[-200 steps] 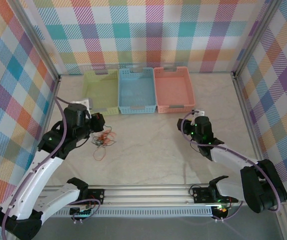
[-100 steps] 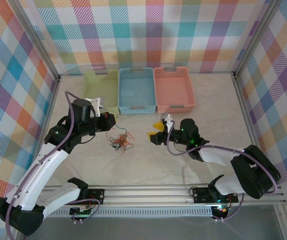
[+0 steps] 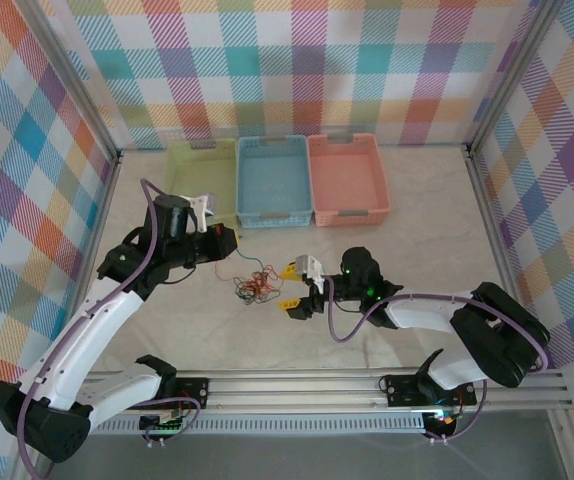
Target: Untangle the cables
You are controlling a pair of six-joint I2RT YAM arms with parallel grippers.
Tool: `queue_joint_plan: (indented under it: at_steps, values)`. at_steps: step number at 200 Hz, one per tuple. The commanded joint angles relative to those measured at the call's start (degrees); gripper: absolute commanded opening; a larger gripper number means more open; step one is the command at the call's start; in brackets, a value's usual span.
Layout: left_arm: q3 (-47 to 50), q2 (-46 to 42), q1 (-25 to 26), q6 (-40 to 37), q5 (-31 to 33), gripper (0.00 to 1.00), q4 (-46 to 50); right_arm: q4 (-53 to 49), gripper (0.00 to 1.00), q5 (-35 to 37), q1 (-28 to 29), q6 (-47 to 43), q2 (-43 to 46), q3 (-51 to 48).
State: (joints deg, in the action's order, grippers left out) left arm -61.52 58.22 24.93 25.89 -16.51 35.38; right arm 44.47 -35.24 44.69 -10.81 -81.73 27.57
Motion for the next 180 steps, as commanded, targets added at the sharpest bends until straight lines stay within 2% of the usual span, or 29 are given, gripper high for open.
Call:
queue_joint_plan:
  at_steps: [1, 75, 131, 180]
  values:
    - [0.08, 0.09, -0.32, 0.26, -1.50, 0.00, -1.56, -1.45, 0.71, -2.27, 0.78, -6.20, -1.46, 2.11]
    - [0.65, -0.08, -0.23, 0.43, -1.68, 0.00, -1.60, -3.14, 0.67, 0.16, 2.84, -10.02, -3.30, 3.18]
    - [-0.52, 0.13, 0.01, 0.69, -1.94, 0.00, -1.63, -4.57, 0.53, 1.07, 3.39, -11.97, -4.27, 3.71]
    - [-0.23, 0.18, 0.19, 1.10, -1.81, 0.00, -1.80, -4.72, 0.47, 1.46, 3.65, -12.40, -4.43, 3.63]
